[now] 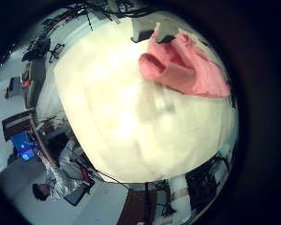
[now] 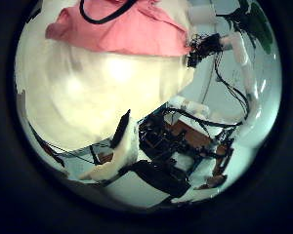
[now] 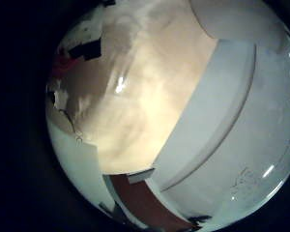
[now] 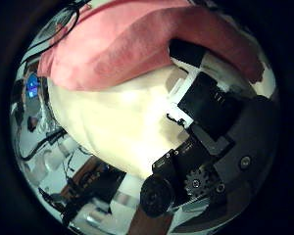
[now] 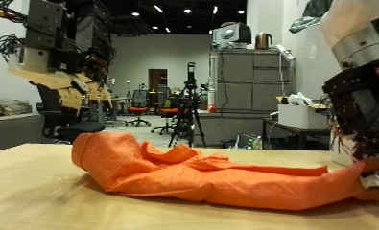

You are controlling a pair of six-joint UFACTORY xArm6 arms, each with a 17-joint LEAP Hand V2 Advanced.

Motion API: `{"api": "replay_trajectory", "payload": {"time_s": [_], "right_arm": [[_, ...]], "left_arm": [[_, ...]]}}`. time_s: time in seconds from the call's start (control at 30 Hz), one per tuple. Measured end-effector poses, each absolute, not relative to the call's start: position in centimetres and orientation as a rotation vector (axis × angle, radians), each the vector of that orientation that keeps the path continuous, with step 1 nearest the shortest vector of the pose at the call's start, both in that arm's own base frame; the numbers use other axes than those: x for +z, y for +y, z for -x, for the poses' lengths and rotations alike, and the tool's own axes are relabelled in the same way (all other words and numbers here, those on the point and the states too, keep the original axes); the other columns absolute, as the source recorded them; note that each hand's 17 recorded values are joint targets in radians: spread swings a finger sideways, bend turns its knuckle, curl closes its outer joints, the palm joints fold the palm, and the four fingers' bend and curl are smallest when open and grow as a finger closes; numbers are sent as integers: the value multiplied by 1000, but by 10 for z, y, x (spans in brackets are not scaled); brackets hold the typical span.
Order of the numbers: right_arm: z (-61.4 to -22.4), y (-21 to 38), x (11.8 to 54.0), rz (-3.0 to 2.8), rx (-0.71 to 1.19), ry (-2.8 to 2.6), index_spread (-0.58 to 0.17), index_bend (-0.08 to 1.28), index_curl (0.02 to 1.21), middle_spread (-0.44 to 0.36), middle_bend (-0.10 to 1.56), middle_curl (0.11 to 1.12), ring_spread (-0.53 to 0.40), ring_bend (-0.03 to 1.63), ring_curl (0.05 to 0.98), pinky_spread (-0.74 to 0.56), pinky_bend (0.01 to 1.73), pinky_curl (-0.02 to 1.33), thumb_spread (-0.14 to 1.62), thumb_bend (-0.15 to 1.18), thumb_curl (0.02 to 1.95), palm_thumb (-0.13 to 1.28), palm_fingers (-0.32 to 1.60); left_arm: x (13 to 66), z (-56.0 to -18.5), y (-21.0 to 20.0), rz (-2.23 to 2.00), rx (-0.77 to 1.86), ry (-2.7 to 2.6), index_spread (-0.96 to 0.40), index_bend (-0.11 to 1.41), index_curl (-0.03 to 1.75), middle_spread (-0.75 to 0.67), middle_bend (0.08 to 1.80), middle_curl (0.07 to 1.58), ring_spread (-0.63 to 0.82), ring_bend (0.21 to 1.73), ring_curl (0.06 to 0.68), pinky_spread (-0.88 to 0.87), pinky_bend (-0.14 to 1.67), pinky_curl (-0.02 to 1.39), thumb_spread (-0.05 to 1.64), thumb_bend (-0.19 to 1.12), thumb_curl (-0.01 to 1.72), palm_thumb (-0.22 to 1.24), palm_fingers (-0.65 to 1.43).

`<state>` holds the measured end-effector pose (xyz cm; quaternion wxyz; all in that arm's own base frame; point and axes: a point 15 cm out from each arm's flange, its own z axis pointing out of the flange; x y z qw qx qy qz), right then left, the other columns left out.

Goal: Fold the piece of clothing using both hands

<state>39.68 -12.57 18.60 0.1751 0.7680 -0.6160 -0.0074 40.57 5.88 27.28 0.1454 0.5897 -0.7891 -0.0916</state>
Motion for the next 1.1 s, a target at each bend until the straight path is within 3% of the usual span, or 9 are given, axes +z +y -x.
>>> {"api": "replay_trajectory", "payload": {"time_s": [0.2, 0.53, 0.83, 1.1], "right_arm": [[-415, -128, 243, -2211, 123, -1813, -212, 1142, 726, -114, 1287, 716, -199, 1347, 604, -277, 1264, 660, 977, 82, 685, 1053, 1197], [-482, 8, 342, -2519, 319, -1728, -196, 1170, 720, -109, 1314, 717, -198, 1362, 616, -259, 1272, 692, 999, 40, 756, 1060, 1177], [-515, 152, 346, -2768, 317, -1490, -194, 1182, 713, -107, 1323, 715, -197, 1368, 620, -252, 1267, 715, 1014, 2, 803, 1062, 1164], [-517, 257, 281, -2887, 260, -1216, -202, 1151, 715, -107, 1332, 715, -195, 1380, 623, -255, 1256, 724, 1041, -8, 828, 1045, 1152]], "left_arm": [[271, -403, 72, -1720, -258, -2247, 138, 161, 285, 474, 167, 201, 604, 385, 214, 567, 227, 322, 1154, -17, 294, 408, -58], [259, -385, 111, -1773, -240, -2147, 142, 156, 283, 475, 168, 203, 604, 387, 217, 568, 221, 321, 1171, -16, 289, 431, -61], [253, -366, 150, -1831, -225, -2065, 144, 157, 280, 475, 167, 205, 604, 387, 218, 568, 220, 322, 1181, -16, 283, 441, -61], [246, -347, 160, -1837, -245, -2026, 144, 158, 279, 475, 167, 206, 604, 387, 219, 568, 220, 322, 1184, -15, 284, 450, -61]]}}
